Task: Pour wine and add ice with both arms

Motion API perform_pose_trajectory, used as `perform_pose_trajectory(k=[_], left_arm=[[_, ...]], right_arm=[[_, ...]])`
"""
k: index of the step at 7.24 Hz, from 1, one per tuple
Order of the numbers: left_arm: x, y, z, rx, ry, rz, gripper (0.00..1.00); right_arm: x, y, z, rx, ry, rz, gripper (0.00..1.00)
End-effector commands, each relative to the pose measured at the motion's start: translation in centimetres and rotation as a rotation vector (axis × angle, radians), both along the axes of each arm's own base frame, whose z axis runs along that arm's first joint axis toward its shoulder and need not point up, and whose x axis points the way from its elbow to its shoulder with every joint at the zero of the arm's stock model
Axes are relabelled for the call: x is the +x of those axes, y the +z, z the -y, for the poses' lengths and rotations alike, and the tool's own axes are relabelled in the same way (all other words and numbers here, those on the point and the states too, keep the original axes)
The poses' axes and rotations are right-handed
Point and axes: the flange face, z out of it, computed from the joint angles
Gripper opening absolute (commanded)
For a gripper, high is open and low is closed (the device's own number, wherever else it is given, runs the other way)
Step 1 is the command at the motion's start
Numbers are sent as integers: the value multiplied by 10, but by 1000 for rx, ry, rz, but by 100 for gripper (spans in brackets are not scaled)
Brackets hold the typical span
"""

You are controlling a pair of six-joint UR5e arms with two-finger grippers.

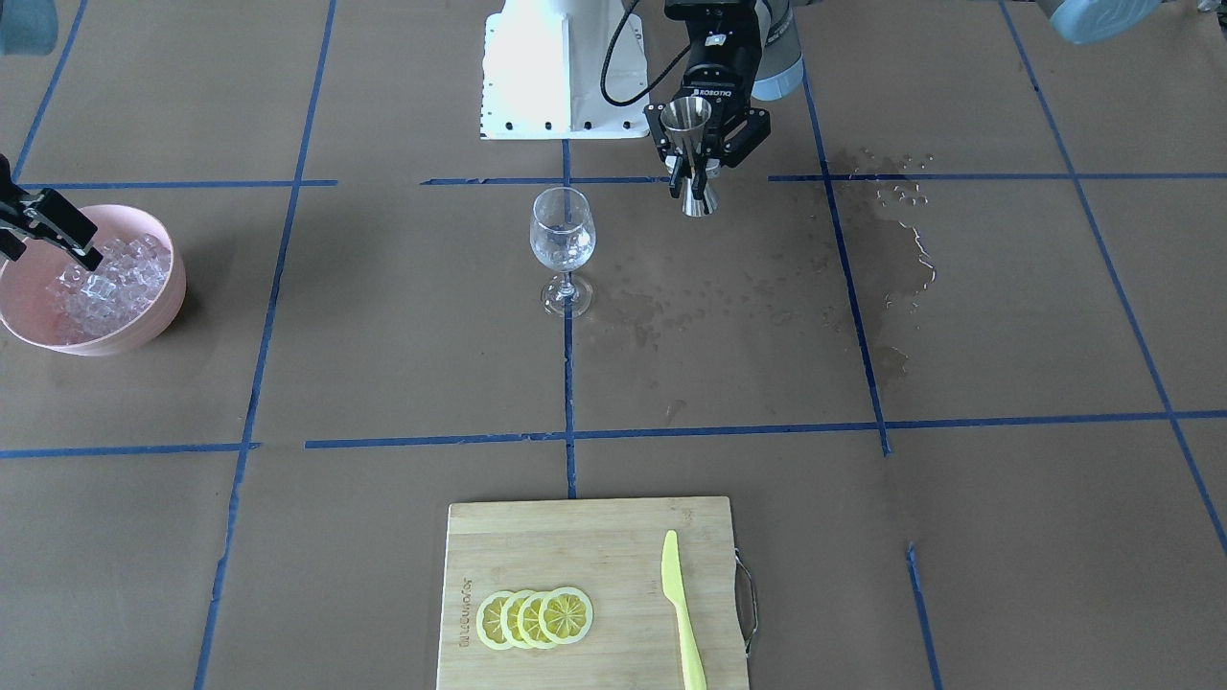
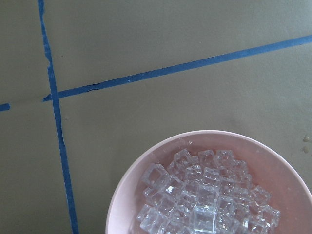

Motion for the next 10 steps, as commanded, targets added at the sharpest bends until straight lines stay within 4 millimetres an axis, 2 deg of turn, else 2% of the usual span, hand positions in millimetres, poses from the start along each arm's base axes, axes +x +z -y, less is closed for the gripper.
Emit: perform_pose_trajectory(k=[1,2,3,4,5,7,10], left_arm=[[-13,4,1,3,-4,-32,0],[-17,6,0,7,1,-68,0],[-25,29,-1,7,6,-52,0],[-46,64,-4,9,5,-61,0],[-61,83,-5,16,13,-72,0],[-79,97,-2,17,11,-48,0],[-89,97,6,18,-10,-49,0]], right_arm=[[-1,0,0,-1,-2,0,100],[-1,0,0,-1,-2,0,100],[-1,0,0,0,-3,0,100],[-1,0,0,0,-3,0,100],[-1,0,0,-1,-2,0,100],[-4,3,0,0,-8,-8,100],[-21,18,-3,19,-20,-77,100]])
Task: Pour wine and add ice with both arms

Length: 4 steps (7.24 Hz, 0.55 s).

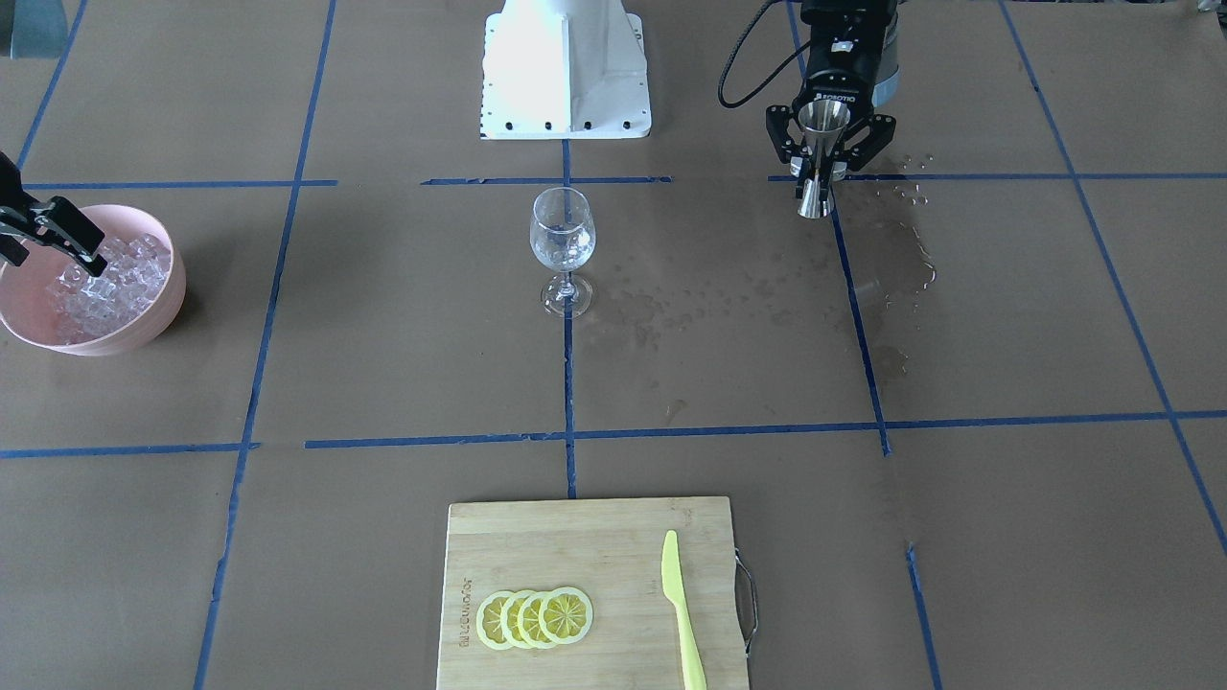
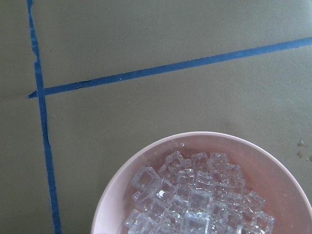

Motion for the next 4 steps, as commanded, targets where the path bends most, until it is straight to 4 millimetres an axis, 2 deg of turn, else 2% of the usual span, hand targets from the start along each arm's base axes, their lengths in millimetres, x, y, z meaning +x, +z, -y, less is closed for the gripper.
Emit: perform_pose_trajectory(k=[1,2,3,4], left_arm=[[-7,8,3,-3,-10,21,0],[-13,17,5,-7,-14,44,0],[-13,18,6,-6,-16,47,0],[-15,18,7,-6,-20,47,0]], right_arm=[[-15,14,-2,8,-10,-51,100],[-17,29,-2,28,-5,-45,100],[-20,46,0,36,24,-12,100],[-27,49,-2,26,65,27,100]])
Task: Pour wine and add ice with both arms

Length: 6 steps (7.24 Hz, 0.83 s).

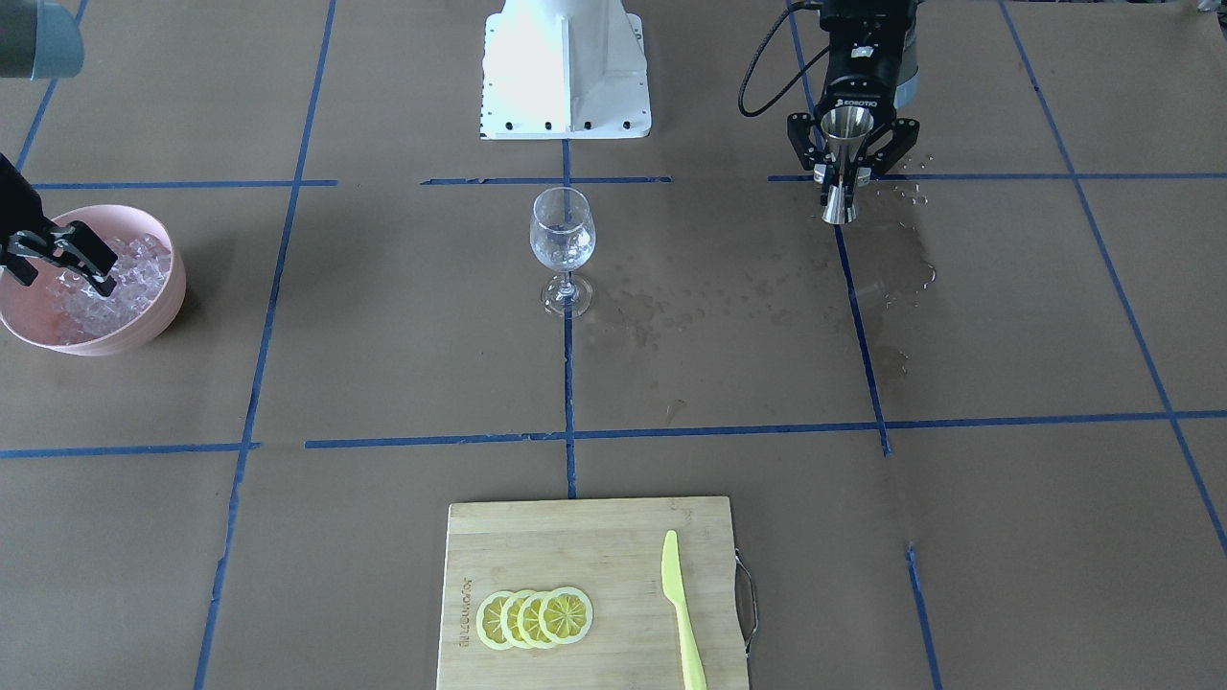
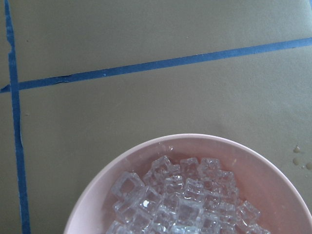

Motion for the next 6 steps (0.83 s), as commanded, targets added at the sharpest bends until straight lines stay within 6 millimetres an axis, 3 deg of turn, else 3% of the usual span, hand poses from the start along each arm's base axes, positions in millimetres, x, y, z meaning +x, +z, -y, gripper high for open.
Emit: perform_pose_trajectory(k=[1,6], left_arm=[[-2,2,2,0,-2,8,0],[-1,2,2,2,2,10,0]], right_arm=[[-10,13,-4,-12,41,38,100],[-15,27,-21,-62,16,27,95]])
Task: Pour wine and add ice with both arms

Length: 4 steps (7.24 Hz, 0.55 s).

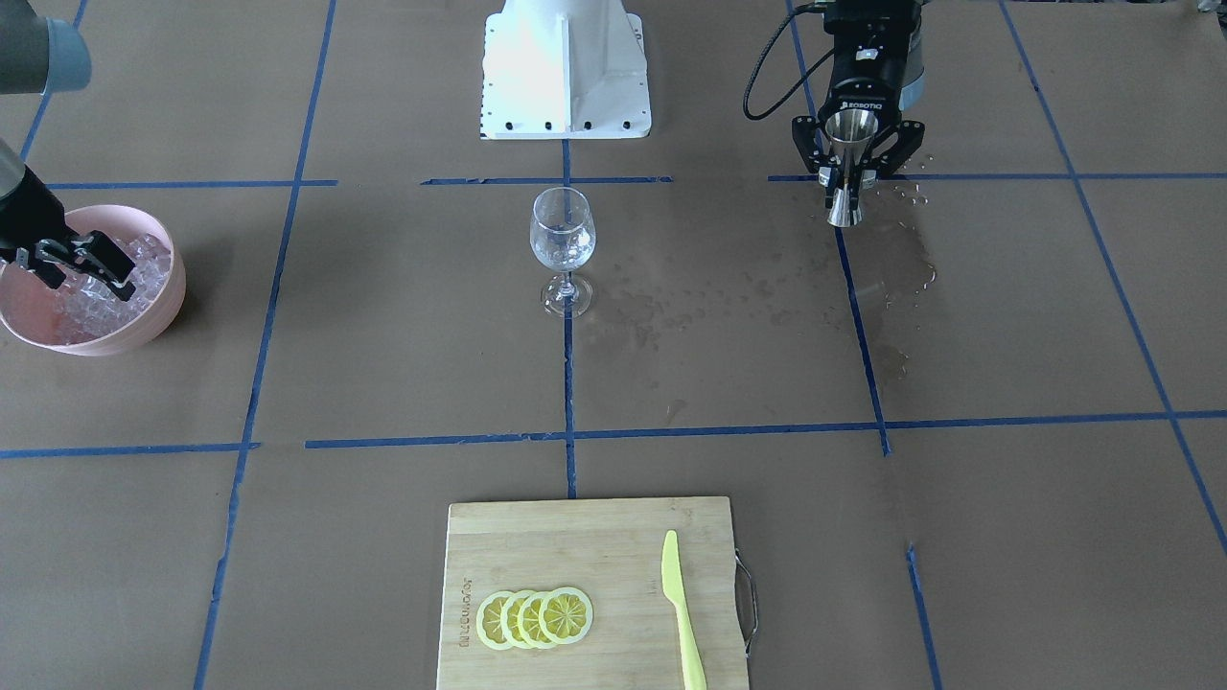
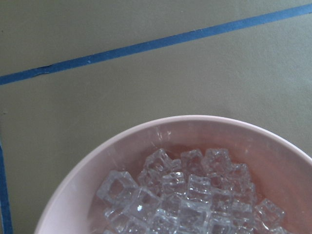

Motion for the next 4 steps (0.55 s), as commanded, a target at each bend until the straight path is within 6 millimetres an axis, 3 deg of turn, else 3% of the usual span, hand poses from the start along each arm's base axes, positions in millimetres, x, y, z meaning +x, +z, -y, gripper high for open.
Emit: perform_pose_trajectory(k=[1,4], left_arm=[[0,0,0,0,0,2,0],[1,1,0,-1,0,3,0]], right_arm=[[1,3,-5,-13,-9,3,86],[-2,2,-4,-11,-13,3,65]])
